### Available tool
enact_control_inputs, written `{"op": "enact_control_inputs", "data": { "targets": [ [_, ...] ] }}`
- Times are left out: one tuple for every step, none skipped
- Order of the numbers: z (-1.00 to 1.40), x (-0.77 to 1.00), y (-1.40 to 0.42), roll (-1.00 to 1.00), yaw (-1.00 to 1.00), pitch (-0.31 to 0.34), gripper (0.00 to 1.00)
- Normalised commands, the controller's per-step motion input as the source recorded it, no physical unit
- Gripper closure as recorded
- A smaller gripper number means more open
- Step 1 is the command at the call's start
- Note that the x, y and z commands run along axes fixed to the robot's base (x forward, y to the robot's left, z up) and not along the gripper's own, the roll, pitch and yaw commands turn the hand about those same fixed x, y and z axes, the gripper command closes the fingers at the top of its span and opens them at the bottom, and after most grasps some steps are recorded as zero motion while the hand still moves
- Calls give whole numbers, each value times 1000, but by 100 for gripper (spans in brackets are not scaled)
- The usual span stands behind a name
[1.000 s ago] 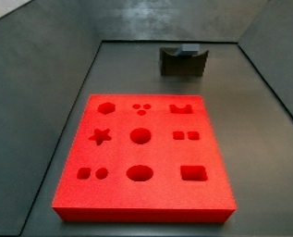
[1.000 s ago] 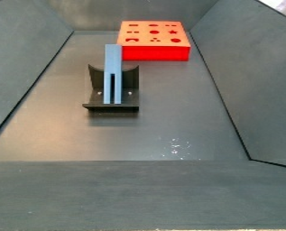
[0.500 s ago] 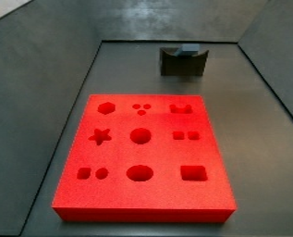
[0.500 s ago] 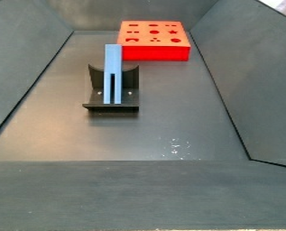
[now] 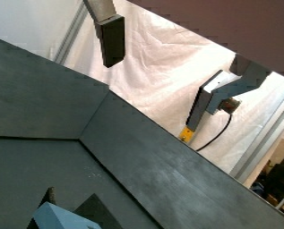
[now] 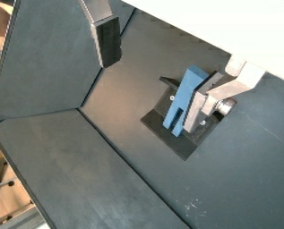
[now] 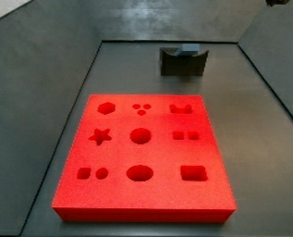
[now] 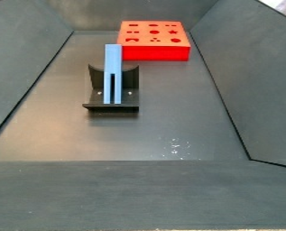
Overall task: Pick up the double-square object. Move up. Rotate the double-square object. Place the double-square object on the fixture. Regrasp the double-square object. Move to above the board. Insert the double-square object.
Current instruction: Regrasp the double-square object.
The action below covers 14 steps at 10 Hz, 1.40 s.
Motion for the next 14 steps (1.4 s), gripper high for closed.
{"op": "enact_control_inputs", "data": {
  "targets": [
    [-7, 93, -54, 173, 215, 13, 0],
    [-1000, 33, 40, 221, 86, 4, 0],
    [-1000, 35, 40, 220, 65, -2, 0],
    [-1000, 41, 34, 182, 57, -27, 0],
    [-1000, 43, 31, 153, 57, -36, 0],
    [-1000, 50, 27, 105, 46, -52, 0],
    [-1000, 57, 26, 76, 32, -57, 0],
    [-1000, 62, 25, 66, 21, -57, 0],
    [-1000, 67, 22, 59, 17, -57, 0],
    [-1000, 77, 18, 54, 3, -44, 0],
    [-1000, 86, 14, 55, 2, -41, 0],
    [-1000, 100, 9, 57, -2, -24, 0],
    [-884, 102, 6, 56, -3, -7, 0],
    [-670, 99, -4, 62, 7, 14, 0]
  ]
}}
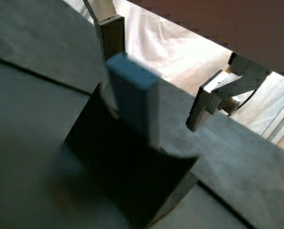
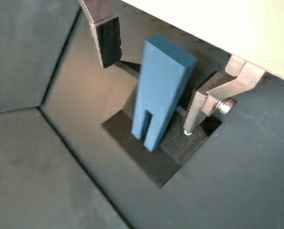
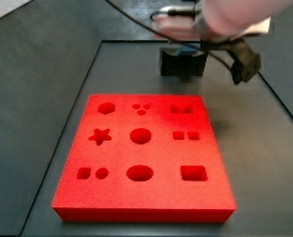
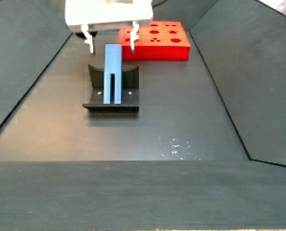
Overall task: Pick up the double-square object. Move up. Rotate the double-square object. Place the double-square object on the fixture. Regrasp the double-square object. Move to above the board. Insert the double-square object.
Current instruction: Regrasp the double-square object, then move to above the board.
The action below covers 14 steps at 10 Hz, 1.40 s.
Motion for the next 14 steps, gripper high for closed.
{"op": "enact_control_inputs", "data": {
  "targets": [
    [-568, 95, -5, 69, 10, 24, 0],
    [-378, 91, -10, 71, 26, 31, 0],
    [-192, 85, -9, 69, 42, 29, 0],
    [0, 0, 0, 0, 0, 0, 100],
    [1000, -48, 337, -8, 69, -242, 100],
    [1000, -48, 335, -17, 65, -246, 100],
    [1000, -61, 315, -51, -1, -256, 100],
    [1000, -65, 297, -60, -54, -257, 100],
    [1000, -68, 289, -74, -97, -238, 100],
    [1000, -73, 281, -94, -155, -205, 100],
    [1000, -78, 274, -102, -186, -174, 100],
    [1000, -82, 268, -104, -200, -151, 100],
    [1000, -88, 249, -105, -217, -84, 100],
    [1000, -93, 240, -103, -214, -54, 100]
  ]
}}
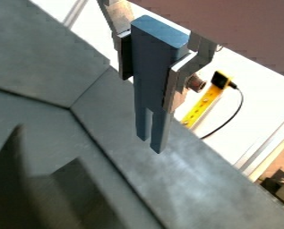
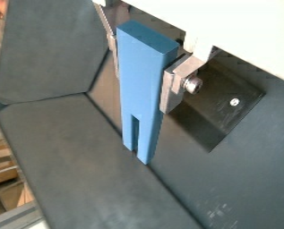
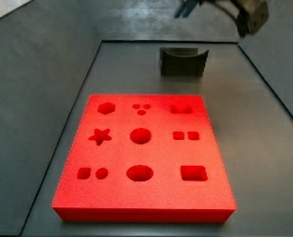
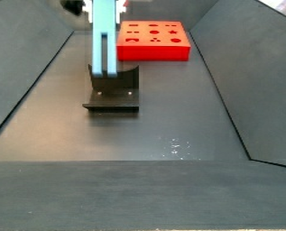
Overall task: Pick up the double-square object. Move up. Rotate the double-square object. Place the double-square object on the fixture. Regrasp the double-square object. Move to above the board. Insert the double-square object.
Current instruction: Move to above the board.
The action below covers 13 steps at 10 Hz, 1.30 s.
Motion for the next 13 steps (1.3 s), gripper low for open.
{"op": "enact_control_inputs", "data": {
  "targets": [
    [1000, -97, 221, -109, -195, -5, 100],
    [1000, -103, 217, -114, -173, 25, 100],
    [1000, -111, 199, -122, -136, 49, 100],
    [909, -108, 175, -123, -118, 58, 100],
    [576, -75, 92, -115, -72, 68, 100],
    [440, -66, 69, -106, -58, 74, 100],
    [170, -51, 37, -81, -29, 85, 100],
    [166, -455, -1000, -1000, -91, 36, 100],
    [167, -451, -1000, -1000, -83, 31, 100],
    [182, -475, -1000, -1000, -83, 26, 100],
    [166, -483, -1000, -1000, -85, 23, 100],
    [171, -482, -1000, -1000, -84, 26, 100],
    [175, -489, -1000, -1000, -82, 32, 100]
  ]
}}
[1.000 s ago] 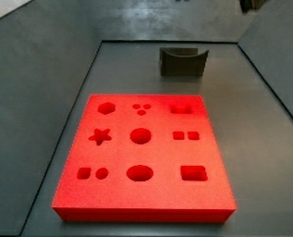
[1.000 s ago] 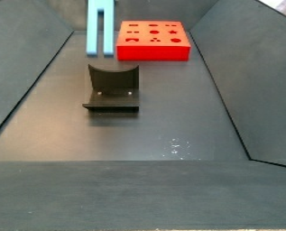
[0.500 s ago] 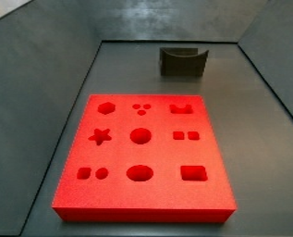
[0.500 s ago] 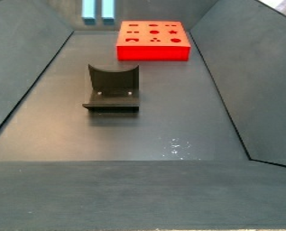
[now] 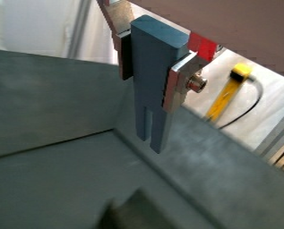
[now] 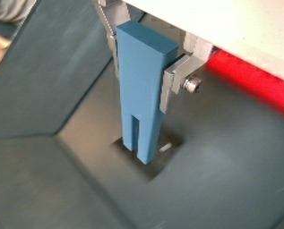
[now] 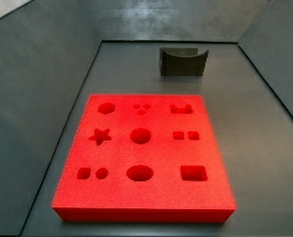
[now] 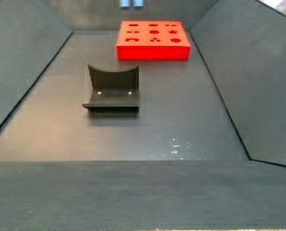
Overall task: Pick up the double-square object. Move up. Rotate the double-square object. Place the double-square object on the fixture. Regrasp the double-square object. Move to above the board. Insert the double-square object.
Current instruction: Move to above the board, then insert the double-square object.
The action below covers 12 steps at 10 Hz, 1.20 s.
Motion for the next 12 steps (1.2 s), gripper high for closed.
{"op": "enact_control_inputs", "data": {
  "targets": [
    [171, -494, -1000, -1000, -82, 36, 100],
    [178, -509, -1000, -1000, -77, 33, 100],
    [181, -542, -1000, -1000, -71, 28, 100],
    [181, -568, -1000, -1000, -68, 23, 100],
    [157, -507, -842, -1000, -64, 15, 100],
    [101, -353, -541, -973, -60, 5, 100],
    [53, -225, -303, -751, -42, -5, 100],
    [28, -128, -122, -475, -22, -7, 100],
    [14, -74, -42, -268, -6, -16, 100],
    [5, -59, -25, -205, -9, -22, 100],
    [-849, 931, -440, -99, 9, -67, 100],
    [-797, 909, -389, -103, 40, -79, 100]
  ]
}}
